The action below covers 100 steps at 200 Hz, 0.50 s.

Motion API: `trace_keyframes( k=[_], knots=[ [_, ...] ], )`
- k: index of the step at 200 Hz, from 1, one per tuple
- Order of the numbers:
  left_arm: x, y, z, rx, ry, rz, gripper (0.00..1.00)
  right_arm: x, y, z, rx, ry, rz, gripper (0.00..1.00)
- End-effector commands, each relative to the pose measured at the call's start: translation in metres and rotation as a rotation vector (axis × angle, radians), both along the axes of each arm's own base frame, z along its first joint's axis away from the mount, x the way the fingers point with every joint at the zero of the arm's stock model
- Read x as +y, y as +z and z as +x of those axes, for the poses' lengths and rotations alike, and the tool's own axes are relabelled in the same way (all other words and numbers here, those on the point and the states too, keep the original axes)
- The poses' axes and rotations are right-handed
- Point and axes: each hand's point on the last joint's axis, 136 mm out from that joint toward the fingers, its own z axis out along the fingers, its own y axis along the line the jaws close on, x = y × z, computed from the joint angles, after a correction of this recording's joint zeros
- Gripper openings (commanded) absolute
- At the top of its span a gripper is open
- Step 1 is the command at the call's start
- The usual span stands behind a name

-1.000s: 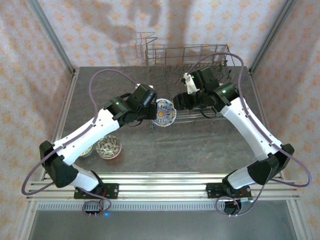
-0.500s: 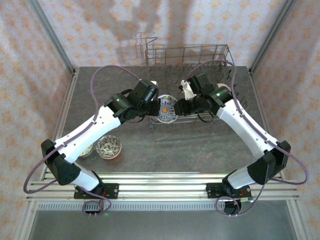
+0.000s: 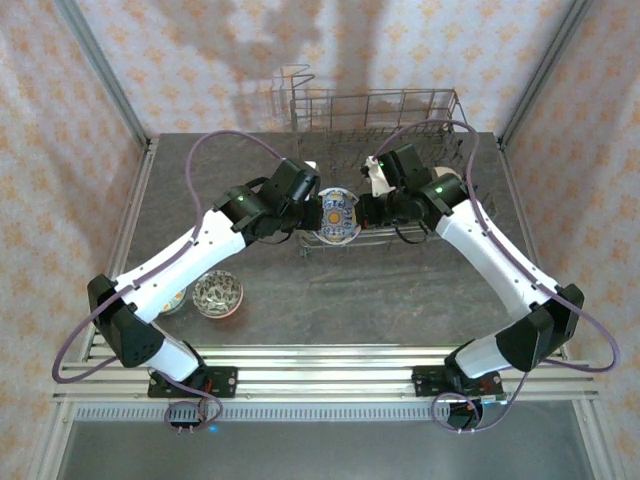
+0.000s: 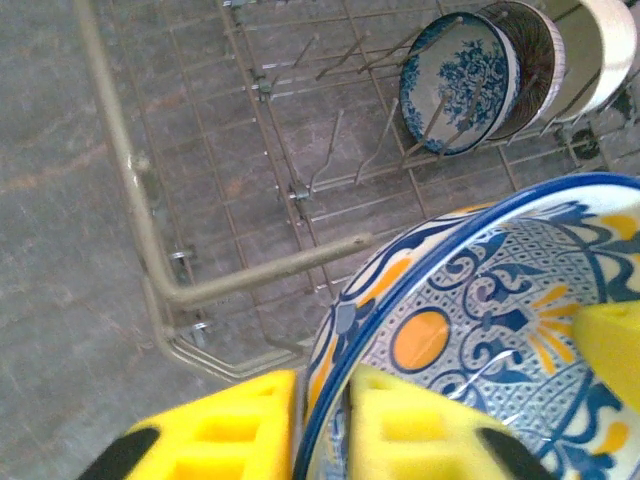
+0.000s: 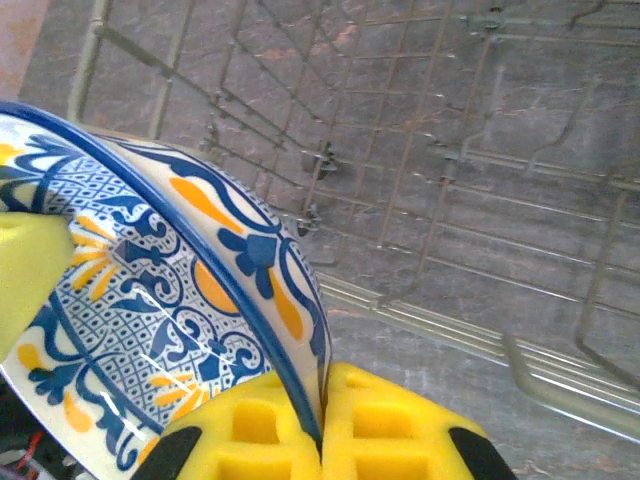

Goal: Load the bowls into the dish rack

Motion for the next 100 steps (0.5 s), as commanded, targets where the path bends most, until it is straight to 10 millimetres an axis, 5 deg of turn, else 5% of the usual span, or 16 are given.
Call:
trace_keyframes(
  k=[1,24,55,100],
  knots=[
    [0.000,0.026,0.006,-0.064,0.016,-0.046,0.36,-0.013,0.024,0.011,-0.082,-0.084,-0.021,0.00],
    [0.012,0.048,0.006,-0.108,0.033,-0.082,0.52,-0.031,0.032,0.028,-0.112,-0.209,-0.042,0.00],
    [0.050,0.064,0.021,-0.141,0.094,-0.132,0.56,-0.057,0.050,0.057,-0.165,-0.386,-0.064,0.00],
    [0.106,0.015,0.051,-0.012,0.181,-0.154,0.56,-0.111,0.062,0.090,-0.268,-0.679,-0.290,0.00]
  ],
)
